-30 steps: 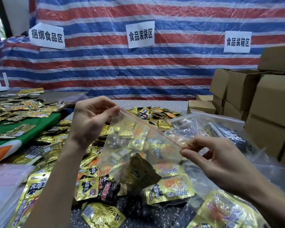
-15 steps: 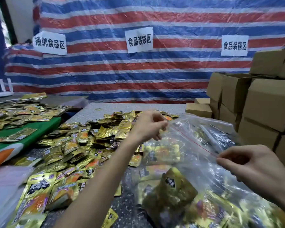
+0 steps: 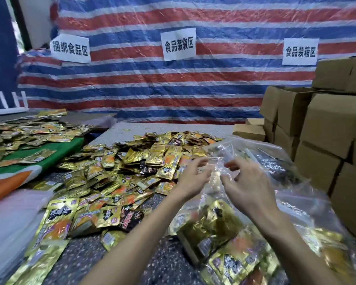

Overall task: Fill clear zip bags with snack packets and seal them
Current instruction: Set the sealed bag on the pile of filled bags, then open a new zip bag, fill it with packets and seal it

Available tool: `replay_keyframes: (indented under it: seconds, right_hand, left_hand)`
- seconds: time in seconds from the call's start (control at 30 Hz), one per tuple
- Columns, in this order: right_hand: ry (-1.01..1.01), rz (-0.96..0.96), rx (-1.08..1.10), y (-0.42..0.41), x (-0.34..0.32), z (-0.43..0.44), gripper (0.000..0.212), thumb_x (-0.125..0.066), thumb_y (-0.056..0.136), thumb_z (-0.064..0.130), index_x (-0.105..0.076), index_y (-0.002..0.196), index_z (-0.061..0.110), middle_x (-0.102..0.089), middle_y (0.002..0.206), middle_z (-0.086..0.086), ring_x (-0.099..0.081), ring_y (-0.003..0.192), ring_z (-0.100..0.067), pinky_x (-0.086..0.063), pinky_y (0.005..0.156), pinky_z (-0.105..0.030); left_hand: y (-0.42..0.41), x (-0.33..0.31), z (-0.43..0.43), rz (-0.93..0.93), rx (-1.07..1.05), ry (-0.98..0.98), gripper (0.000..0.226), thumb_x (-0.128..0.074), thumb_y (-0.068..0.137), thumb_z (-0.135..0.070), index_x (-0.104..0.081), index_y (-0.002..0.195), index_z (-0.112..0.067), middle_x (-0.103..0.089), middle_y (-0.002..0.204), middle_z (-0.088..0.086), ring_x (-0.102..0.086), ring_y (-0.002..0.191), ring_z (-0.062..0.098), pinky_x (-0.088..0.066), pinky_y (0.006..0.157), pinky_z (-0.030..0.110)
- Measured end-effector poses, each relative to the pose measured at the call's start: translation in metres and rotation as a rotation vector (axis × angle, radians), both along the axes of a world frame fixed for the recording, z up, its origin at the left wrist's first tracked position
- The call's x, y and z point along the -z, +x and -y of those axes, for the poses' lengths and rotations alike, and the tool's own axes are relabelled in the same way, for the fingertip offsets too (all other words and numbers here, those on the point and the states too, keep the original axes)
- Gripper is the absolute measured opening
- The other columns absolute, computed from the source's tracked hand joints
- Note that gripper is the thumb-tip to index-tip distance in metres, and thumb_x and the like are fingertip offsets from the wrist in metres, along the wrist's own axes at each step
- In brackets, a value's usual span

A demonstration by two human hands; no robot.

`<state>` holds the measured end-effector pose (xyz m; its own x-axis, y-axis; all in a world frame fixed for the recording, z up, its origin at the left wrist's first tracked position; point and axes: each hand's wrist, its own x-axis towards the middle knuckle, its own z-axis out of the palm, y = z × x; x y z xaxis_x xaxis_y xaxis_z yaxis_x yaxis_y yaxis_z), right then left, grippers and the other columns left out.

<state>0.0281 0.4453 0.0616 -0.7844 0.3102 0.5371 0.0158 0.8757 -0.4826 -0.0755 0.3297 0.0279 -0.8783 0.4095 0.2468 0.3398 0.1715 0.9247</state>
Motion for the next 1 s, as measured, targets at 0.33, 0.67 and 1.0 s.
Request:
replay_keyframes:
  seconds: [0.33,0.67,1.0]
  right_hand:
    - [-0.231,-0.058,-0.518,-0.023,0.046,0.076,0.017,-0.071,0.088,0.011,-0.067,0.1,0.023,-0.059,0.095,0.013,-0.059,0.082,0.002,-0.049,0.069,-0.015]
    - [-0.285,0.042,-0.576,-0.024,0.077,0.085,0.027,-0.069,0.09,0.012,-0.06,0.108,0.03,-0.062,0.101,0.017,-0.057,0.094,0.007,-0.051,0.086,-0.022]
    - [-0.239,-0.259,-0.718,-0.018,0.085,0.08,0.036,-0.072,0.078,-0.013,-0.072,0.095,0.019,-0.068,0.094,0.015,-0.066,0.086,-0.006,-0.052,0.069,-0.017]
  left_hand:
    - [0.057,0.029,0.179,-0.124,-0.324,-0.135,0.012,-0.063,0.096,-0.027,-0.065,0.099,-0.039,-0.067,0.099,-0.019,-0.063,0.088,-0.002,-0.054,0.067,0.019]
    - [0.043,0.064,0.372,0.167,-1.093,-1.233,0.044,-0.045,0.099,-0.038,-0.05,0.132,-0.009,-0.053,0.137,0.013,-0.052,0.123,0.032,-0.043,0.097,0.039]
    - [0.051,0.058,0.383,0.057,-1.245,-0.793,0.055,-0.067,0.091,-0.043,-0.051,0.05,-0.011,-0.061,0.06,0.01,-0.061,0.063,0.03,-0.051,0.071,0.039]
